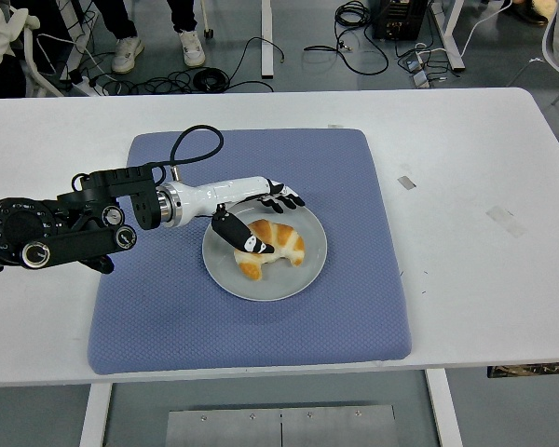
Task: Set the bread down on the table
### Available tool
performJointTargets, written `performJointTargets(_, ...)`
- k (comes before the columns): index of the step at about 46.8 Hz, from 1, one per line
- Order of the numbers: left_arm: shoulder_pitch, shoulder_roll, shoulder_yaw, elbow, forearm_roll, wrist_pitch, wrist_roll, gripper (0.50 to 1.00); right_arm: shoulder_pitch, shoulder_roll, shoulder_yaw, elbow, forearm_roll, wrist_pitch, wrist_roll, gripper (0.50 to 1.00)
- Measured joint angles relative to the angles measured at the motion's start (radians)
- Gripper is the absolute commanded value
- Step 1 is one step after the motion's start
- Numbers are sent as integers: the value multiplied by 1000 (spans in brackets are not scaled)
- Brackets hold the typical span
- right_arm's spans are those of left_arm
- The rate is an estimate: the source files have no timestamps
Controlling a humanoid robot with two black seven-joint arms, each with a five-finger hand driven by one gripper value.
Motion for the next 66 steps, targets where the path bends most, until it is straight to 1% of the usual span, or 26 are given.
performJointTargets(14,7,2,4,0,5,2,0,958,0,0,0,0,0,0,0,1000)
performJointTargets(19,10,0,4,0,7,4,0,921,0,0,0,0,0,0,0,1000)
performJointTargets(21,10,-2,4,0,8,5,0,892,0,0,0,0,0,0,0,1000)
performJointTargets(24,10,-4,6,0,14,6,0,830,0,0,0,0,0,0,0,1000)
performJointTargets(26,9,-5,7,0,22,6,0,809,0,0,0,0,0,0,0,1000)
performJointTargets(37,11,-7,23,0,44,6,0,799,0,0,0,0,0,0,0,1000)
performJointTargets(41,11,-8,37,1,44,6,0,757,0,0,0,0,0,0,0,1000)
performJointTargets(43,11,-8,38,2,44,6,0,719,0,0,0,0,0,0,0,1000)
performJointTargets(44,12,-8,38,2,44,6,0,695,0,0,0,0,0,0,0,1000)
performJointTargets(46,11,-8,39,2,44,6,0,630,0,0,0,0,0,0,0,1000)
performJointTargets(48,11,-8,39,2,44,7,0,590,0,0,0,0,0,0,0,1000)
performJointTargets(49,10,-8,39,2,44,7,0,559,0,0,0,0,0,0,0,1000)
performJointTargets(50,9,-8,39,2,44,7,0,506,0,0,0,0,0,0,0,1000)
performJointTargets(51,8,-8,39,2,44,7,0,500,0,0,0,0,0,0,0,1000)
performJointTargets(59,3,-3,40,3,45,7,0,500,0,0,0,0,0,0,0,1000)
performJointTargets(66,-20,5,39,1,41,4,0,500,0,0,0,0,0,0,0,1000)
